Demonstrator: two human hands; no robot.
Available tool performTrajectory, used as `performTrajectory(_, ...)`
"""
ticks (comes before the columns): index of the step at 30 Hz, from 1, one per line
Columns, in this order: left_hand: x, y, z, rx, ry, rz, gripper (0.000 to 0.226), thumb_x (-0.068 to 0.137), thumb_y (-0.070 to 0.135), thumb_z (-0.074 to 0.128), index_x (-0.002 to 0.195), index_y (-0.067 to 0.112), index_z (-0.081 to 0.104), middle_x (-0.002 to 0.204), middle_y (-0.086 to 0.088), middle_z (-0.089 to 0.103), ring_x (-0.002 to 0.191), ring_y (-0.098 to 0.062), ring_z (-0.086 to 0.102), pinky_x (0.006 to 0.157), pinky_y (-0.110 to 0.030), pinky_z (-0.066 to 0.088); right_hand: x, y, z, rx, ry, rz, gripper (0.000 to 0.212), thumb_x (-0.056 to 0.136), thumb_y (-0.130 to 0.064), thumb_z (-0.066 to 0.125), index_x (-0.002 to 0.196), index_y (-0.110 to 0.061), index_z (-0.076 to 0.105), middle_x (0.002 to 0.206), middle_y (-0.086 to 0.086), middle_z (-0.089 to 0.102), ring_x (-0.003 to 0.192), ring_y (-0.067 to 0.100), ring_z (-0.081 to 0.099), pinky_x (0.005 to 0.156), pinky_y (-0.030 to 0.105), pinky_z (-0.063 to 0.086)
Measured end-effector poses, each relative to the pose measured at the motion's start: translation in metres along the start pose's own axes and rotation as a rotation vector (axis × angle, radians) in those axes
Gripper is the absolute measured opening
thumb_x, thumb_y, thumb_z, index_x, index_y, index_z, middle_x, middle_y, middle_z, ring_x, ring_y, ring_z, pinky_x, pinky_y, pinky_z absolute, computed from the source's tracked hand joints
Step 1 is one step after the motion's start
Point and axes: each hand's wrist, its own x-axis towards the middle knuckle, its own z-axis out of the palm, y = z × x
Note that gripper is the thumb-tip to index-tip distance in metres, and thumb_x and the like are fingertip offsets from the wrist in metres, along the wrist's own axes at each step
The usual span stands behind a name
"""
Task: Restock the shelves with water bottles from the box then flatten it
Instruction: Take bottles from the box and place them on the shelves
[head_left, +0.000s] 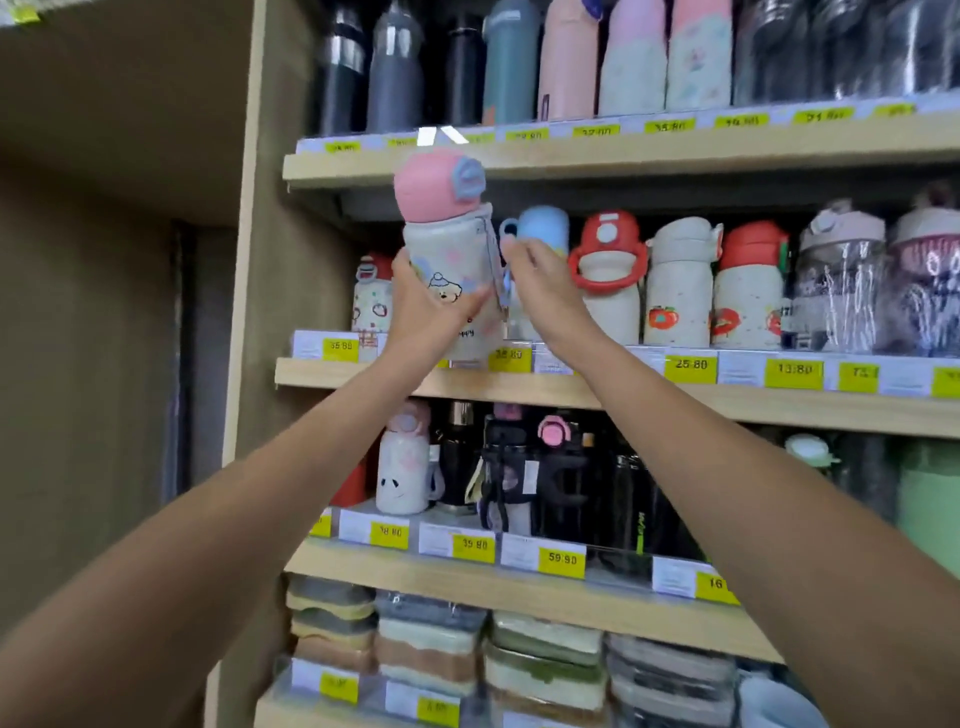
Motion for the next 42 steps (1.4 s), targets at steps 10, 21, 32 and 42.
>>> performTrajectory(10, 0.059, -0.043, 0.012, 0.093, -0.027, 0.113, 0.092, 0.059, 0.039, 0.072, 0.135, 0.009, 0.029, 0.123, -0.004, 0.040, 0.118, -0.020, 0.042, 0.096, -0.029, 0.040, 0.025, 0.056, 0.018, -0.770, 0.318, -0.152, 0.054, 0.084, -0.016, 0.054, 0.134, -0.003, 0.039, 0.138, 0.017, 0.039, 0.126, 0.033, 0.036, 0.102, 0.038, 0.034)
performTrajectory(21, 0.070, -0.067, 0.024, 0.344, -0.072, 0.022, 0.074, 0.067, 0.047, 0.074, 0.121, 0.012, 0.038, 0.120, -0.006, 0.049, 0.112, -0.027, 0.050, 0.089, -0.045, 0.047, 0.022, 0.078, 0.036, -1.029, 0.389, -0.102, 0.063, 0.080, -0.022, 0.066, 0.133, -0.007, 0.036, 0.141, 0.014, 0.034, 0.118, 0.033, 0.039, 0.095, 0.036, 0.036)
performTrajectory(32, 0.068, -0.071, 0.019, 0.582, -0.257, -0.082, 0.102, 0.077, 0.060, 0.063, 0.147, 0.007, 0.011, 0.134, -0.008, 0.051, 0.121, -0.029, 0.051, 0.086, -0.039, 0.041, 0.017, 0.080, 0.037, -1.029, 0.388, -0.072, 0.061, 0.084, -0.019, 0.061, 0.137, -0.009, 0.032, 0.150, 0.008, 0.027, 0.126, 0.030, 0.034, 0.092, 0.037, 0.042)
performTrajectory(42, 0.053, -0.072, 0.022, 0.649, -0.231, -0.135, 0.091, 0.085, 0.048, 0.058, 0.148, 0.005, 0.008, 0.138, -0.012, 0.048, 0.131, -0.031, 0.042, 0.115, -0.050, 0.009, 0.009, 0.079, 0.028, -0.927, 0.263, -0.074, 0.057, 0.088, -0.015, 0.053, 0.139, -0.003, 0.033, 0.150, 0.017, 0.025, 0.132, 0.033, 0.028, 0.105, 0.039, 0.031)
